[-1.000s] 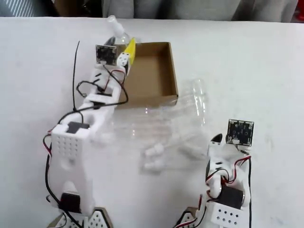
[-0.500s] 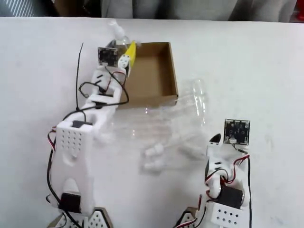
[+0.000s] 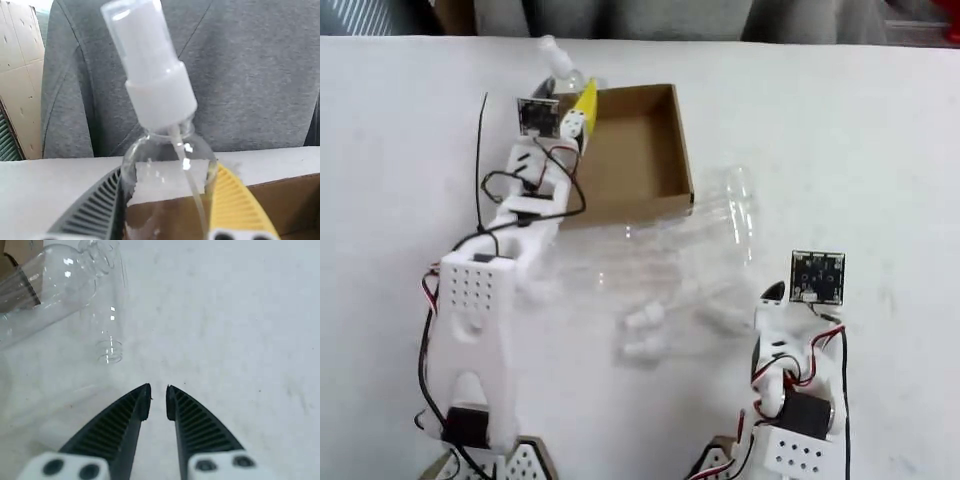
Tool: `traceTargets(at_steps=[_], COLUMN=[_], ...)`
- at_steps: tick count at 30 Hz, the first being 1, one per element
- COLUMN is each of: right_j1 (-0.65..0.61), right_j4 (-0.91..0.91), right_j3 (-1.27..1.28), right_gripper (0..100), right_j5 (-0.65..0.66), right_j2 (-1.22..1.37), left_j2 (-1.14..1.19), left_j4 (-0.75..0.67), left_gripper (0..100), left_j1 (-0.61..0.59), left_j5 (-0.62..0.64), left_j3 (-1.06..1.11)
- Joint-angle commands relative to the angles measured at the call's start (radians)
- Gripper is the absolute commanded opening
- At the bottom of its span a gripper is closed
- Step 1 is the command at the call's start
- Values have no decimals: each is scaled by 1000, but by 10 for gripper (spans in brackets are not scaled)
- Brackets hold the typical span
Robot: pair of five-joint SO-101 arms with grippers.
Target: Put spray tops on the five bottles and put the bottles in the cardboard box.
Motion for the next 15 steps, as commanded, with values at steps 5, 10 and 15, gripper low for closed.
traceTargets(at_steps=[5,10,15], right_j1=[-2,-2,-4], right_j4=[-2,-2,-2], right_j3=[9,9,9], right_gripper=[34,35,36], right_j5=[11,11,11], right_j2=[-2,-2,-2], left_j2=[7,7,5], left_j4=[-15,32,84], left_gripper=[24,45,206], left_j1=[-18,-12,-2], left_j5=[-11,-11,-3], left_j3=[-51,-51,-49])
